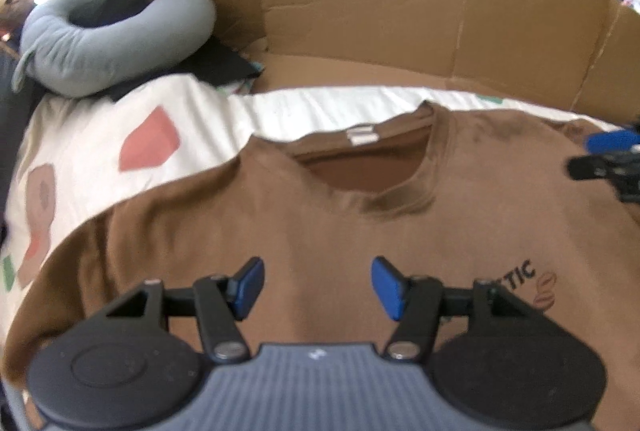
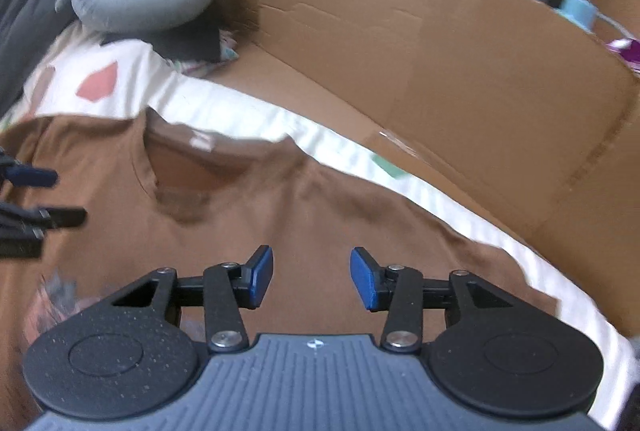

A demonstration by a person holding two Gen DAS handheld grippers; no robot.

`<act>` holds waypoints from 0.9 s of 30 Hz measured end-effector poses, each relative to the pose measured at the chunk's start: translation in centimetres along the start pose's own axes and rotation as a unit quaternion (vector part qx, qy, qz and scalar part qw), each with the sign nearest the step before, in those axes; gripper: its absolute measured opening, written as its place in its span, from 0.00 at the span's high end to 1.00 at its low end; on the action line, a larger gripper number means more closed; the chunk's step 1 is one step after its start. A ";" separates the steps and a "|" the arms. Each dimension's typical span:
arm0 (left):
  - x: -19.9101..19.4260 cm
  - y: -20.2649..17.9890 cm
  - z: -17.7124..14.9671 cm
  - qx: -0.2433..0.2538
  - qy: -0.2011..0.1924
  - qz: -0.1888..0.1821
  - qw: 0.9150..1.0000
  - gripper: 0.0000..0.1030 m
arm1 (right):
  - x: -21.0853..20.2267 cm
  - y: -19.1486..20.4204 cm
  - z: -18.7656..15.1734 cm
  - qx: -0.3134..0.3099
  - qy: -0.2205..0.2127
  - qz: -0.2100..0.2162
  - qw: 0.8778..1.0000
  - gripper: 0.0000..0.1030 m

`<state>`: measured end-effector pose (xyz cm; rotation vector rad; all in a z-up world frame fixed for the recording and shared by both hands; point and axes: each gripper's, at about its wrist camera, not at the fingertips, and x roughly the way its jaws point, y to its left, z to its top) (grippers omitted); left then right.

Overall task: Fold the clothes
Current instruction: 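Open both tools, release the collar and move back over the flat T-shirt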

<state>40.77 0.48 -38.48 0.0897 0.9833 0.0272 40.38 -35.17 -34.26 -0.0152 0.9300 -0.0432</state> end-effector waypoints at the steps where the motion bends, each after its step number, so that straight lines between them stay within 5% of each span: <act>1: -0.2 0.1 -0.2 -0.006 0.004 0.000 1.000 0.39 | -0.4 -0.4 -0.5 0.006 0.002 -0.002 1.000 0.51; 7: -1.7 1.3 -1.7 -0.034 0.010 -0.001 0.999 0.37 | -2.6 -2.4 -3.0 0.043 0.010 -0.017 0.999 0.49; 15: -1.5 3.2 -2.7 -0.064 0.023 0.003 0.998 0.37 | -3.3 -3.2 -4.0 0.006 -0.004 -0.050 0.999 0.44; 27: -0.3 4.2 -3.5 -0.072 0.033 0.003 0.997 0.37 | -2.5 -10.4 -6.4 0.023 0.019 -0.104 0.994 0.44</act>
